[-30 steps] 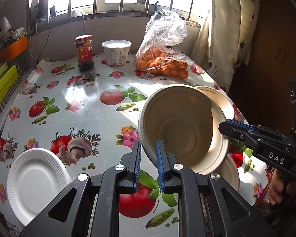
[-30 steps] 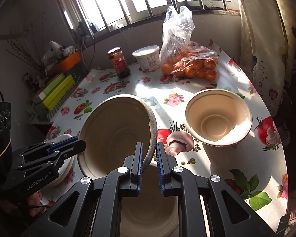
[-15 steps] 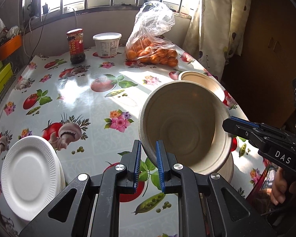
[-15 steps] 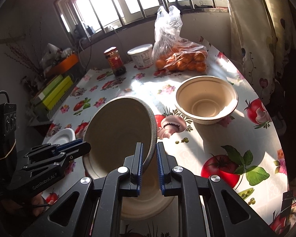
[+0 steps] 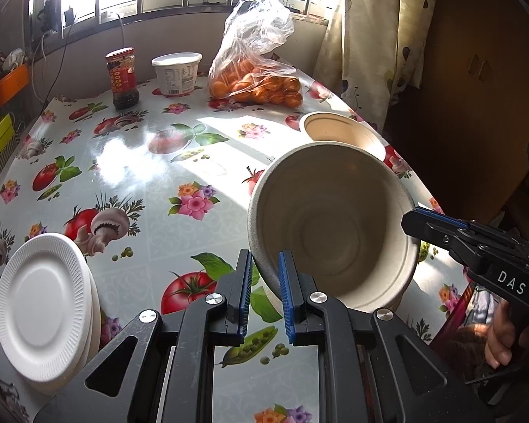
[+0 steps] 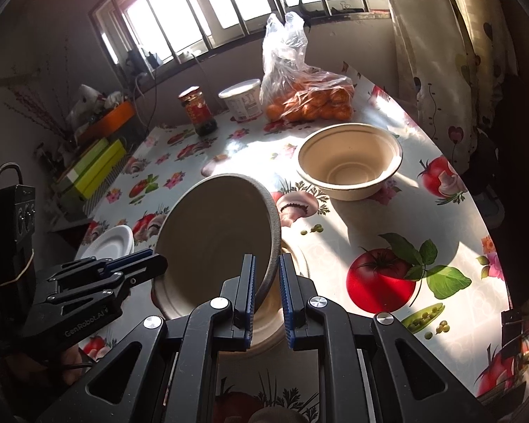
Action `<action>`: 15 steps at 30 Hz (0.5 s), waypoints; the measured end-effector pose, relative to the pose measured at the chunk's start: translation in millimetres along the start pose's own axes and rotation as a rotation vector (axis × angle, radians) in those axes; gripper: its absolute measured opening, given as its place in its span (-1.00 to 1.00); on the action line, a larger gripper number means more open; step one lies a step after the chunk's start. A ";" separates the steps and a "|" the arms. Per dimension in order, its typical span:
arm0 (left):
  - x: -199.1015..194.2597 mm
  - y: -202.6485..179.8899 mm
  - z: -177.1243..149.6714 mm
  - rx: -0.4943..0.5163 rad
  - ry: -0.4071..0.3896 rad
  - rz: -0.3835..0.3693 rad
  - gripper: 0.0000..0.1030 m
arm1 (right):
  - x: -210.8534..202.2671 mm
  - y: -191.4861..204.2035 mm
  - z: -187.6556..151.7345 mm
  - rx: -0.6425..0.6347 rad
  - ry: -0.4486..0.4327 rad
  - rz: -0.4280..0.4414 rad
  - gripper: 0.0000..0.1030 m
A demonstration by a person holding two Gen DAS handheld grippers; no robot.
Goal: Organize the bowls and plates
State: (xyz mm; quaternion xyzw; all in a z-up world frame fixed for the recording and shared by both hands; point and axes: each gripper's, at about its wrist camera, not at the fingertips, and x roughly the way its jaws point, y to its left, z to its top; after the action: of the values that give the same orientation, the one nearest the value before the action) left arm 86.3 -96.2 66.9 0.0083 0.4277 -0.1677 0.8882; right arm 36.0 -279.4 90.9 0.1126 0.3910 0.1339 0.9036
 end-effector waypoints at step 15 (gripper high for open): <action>11.1 -3.3 -5.4 0.004 0.050 -0.003 -0.69 | 6.5 -6.7 -12.6 0.013 0.034 -0.033 -0.73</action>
State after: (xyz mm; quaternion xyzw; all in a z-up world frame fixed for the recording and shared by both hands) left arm 87.7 -101.7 55.5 0.0135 0.4493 -0.1695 0.8770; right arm 32.0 -282.3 76.0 0.1099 0.4090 0.1182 0.8982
